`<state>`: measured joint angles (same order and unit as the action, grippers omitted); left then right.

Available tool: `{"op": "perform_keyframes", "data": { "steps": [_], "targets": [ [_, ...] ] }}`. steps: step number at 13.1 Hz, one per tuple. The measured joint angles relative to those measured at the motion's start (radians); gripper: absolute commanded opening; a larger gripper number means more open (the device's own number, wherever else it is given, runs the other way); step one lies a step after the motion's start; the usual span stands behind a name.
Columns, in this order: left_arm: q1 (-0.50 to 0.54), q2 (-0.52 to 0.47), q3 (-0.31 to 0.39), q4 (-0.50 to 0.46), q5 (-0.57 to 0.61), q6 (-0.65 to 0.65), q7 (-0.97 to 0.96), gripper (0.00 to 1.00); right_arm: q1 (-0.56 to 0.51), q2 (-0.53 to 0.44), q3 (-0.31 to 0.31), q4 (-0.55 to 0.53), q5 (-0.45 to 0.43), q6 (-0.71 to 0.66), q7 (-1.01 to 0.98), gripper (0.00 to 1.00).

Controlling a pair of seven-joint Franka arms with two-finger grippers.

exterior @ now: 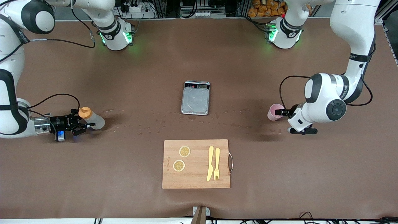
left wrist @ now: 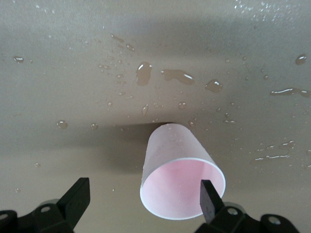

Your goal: Add sauce to pink cup with both arms

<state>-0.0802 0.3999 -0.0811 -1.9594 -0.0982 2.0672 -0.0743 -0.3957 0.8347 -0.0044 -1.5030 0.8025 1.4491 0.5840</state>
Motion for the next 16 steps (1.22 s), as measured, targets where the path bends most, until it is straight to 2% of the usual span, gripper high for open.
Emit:
{"op": "perform_keyframes", "data": {
  "steps": [2,3,4,5,13,16],
  "targets": [
    [0.0,0.004,0.0,-0.026,0.0,0.002,0.0,1.0,0.02,-0.016,-0.001,0.025,-0.014,0.002,0.039,0.45],
    [-0.001,0.009,0.0,-0.035,0.0,0.008,0.0,0.86,0.031,-0.028,-0.001,0.035,-0.029,0.005,0.058,0.45],
    [-0.001,0.015,0.0,-0.039,0.0,0.014,0.0,0.3,0.041,-0.042,-0.001,0.042,-0.046,0.006,0.075,0.45],
    [-0.003,0.023,-0.001,-0.04,0.0,0.02,0.0,0.0,0.048,-0.055,-0.001,0.044,-0.055,0.007,0.084,0.45],
    [-0.012,0.033,-0.002,-0.031,0.002,0.056,0.005,0.0,0.07,-0.09,-0.001,0.079,-0.125,0.009,0.129,0.45],
    [-0.012,-0.003,-0.008,-0.016,0.002,0.061,0.004,0.0,0.073,-0.108,-0.001,0.083,-0.137,0.009,0.14,0.45]
  ]
}}
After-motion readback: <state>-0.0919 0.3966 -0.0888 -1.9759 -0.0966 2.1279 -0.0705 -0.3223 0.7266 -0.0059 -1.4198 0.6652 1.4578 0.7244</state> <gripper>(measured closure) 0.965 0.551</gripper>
